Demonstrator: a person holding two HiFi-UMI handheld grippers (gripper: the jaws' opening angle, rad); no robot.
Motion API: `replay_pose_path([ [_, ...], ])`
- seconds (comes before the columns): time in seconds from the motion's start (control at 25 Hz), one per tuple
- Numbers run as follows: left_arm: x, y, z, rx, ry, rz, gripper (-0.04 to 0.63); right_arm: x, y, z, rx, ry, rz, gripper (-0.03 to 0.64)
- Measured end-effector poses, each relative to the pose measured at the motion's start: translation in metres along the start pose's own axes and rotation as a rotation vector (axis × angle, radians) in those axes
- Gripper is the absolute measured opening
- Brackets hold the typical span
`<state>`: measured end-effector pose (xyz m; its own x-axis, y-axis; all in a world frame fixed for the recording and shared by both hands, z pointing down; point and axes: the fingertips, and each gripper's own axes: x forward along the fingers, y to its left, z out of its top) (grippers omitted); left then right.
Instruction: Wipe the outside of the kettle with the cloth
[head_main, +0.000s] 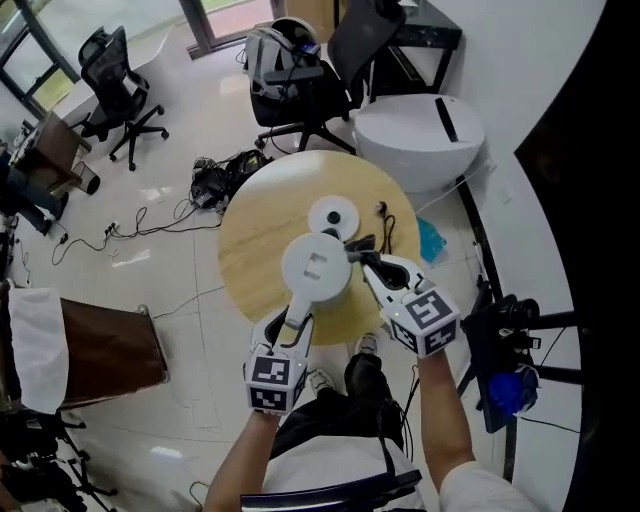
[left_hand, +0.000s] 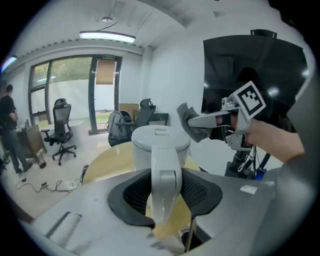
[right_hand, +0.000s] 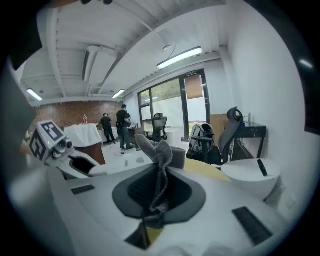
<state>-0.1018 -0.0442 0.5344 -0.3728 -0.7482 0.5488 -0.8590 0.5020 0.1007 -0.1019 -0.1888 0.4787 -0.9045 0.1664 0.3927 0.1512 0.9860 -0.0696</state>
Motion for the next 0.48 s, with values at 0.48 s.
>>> replay_pose_path([
  [0.48,0.013,-0.044,0.007,-0.128,-0.055,0.02,0.212,-0.059,0.04,0.008,0.156,-0.025,0.041,0.031],
])
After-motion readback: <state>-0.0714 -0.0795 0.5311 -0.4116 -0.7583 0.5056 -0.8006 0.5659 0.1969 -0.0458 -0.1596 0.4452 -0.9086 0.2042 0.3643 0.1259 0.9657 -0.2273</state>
